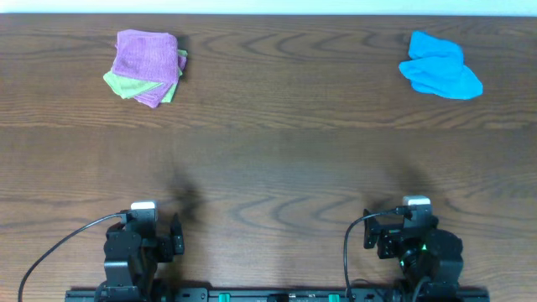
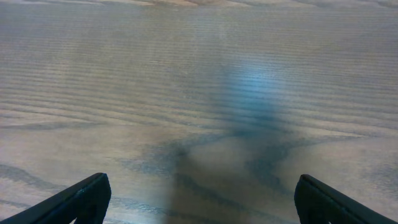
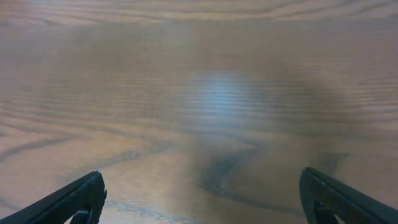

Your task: Fold the cloth

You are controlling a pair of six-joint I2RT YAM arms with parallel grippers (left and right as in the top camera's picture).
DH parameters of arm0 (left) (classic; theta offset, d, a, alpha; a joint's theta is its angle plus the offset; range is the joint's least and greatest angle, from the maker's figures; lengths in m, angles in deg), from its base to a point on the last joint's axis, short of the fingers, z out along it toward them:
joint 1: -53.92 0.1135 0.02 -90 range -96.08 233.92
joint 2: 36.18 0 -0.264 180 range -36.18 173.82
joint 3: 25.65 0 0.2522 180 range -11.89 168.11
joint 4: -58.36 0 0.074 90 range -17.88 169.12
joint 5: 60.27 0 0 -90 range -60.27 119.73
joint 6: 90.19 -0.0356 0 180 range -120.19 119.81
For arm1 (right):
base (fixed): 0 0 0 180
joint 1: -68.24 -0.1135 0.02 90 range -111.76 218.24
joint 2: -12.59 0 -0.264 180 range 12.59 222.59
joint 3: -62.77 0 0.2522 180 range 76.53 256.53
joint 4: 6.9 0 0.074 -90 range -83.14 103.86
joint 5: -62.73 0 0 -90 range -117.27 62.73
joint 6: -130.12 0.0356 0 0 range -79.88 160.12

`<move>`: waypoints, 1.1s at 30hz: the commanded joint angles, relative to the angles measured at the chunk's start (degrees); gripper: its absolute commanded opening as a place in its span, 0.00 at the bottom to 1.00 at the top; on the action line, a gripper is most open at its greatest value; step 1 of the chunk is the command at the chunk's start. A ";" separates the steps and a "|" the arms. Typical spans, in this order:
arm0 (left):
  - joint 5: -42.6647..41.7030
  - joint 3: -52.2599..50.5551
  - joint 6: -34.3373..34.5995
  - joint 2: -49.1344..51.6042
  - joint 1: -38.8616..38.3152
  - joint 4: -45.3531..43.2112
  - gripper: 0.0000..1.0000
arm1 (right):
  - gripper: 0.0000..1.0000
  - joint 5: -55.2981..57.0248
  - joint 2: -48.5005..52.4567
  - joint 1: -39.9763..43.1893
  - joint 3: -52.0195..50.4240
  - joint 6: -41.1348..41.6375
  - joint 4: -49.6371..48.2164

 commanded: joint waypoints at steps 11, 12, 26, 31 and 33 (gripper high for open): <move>1.27 -0.55 -2.32 -0.52 -0.28 3.30 0.95 | 0.99 1.86 -0.66 0.52 -0.96 -0.20 -0.09; 1.27 -0.55 -2.32 -0.52 -0.28 3.30 0.95 | 0.99 1.86 -0.66 0.52 -0.96 -0.20 -0.09; 1.27 -0.55 -2.32 -0.52 -0.28 3.30 0.95 | 0.99 1.86 -0.66 0.52 -0.96 -0.20 -0.11; 1.27 -0.52 -2.32 -0.52 -0.28 3.30 0.95 | 0.99 1.86 -0.66 0.52 -0.96 -0.20 -0.11; 1.27 -0.55 -2.32 -0.52 -0.28 3.30 0.95 | 0.99 1.86 -0.66 0.52 -0.96 -0.20 -0.11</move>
